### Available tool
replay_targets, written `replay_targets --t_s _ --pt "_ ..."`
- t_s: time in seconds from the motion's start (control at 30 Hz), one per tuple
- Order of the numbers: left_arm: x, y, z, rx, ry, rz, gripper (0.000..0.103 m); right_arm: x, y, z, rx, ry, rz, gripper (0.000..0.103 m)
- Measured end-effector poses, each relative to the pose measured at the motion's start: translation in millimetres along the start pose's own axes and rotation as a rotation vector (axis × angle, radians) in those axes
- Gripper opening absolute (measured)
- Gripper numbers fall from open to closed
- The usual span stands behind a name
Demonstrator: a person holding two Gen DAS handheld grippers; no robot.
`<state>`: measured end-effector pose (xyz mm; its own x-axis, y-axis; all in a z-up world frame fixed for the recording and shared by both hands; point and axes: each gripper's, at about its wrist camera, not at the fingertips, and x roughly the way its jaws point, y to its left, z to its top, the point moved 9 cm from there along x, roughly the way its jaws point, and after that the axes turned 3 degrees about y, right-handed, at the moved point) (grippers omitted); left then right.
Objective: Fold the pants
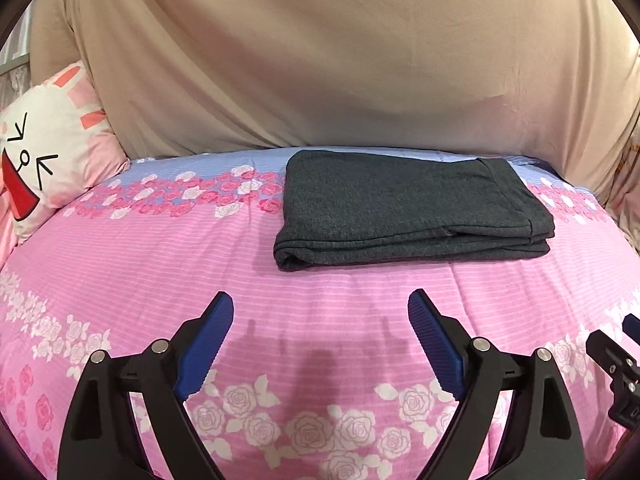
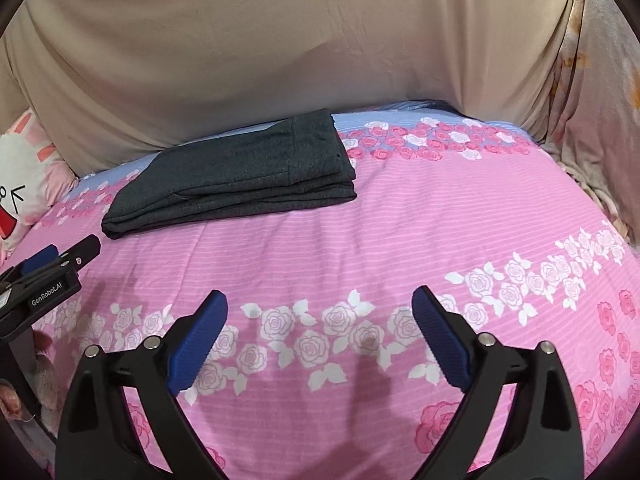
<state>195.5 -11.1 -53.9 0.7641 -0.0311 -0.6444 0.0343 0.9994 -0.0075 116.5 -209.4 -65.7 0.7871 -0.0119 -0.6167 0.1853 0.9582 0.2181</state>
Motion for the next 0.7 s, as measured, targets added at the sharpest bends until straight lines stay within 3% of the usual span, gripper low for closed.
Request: replay_targets --t_s 0.13,0.7 --pt "0.9 0.4 -0.2 0.002 0.008 0.017 0.087 3.1 -0.2 -1.5 -0.014 0.017 -0.044 0.092" --pt "1.3 0.1 -0.6 0.011 0.011 0.025 0.087 3.9 -5.0 -2.8 0.001 0.019 -0.039 0.094"
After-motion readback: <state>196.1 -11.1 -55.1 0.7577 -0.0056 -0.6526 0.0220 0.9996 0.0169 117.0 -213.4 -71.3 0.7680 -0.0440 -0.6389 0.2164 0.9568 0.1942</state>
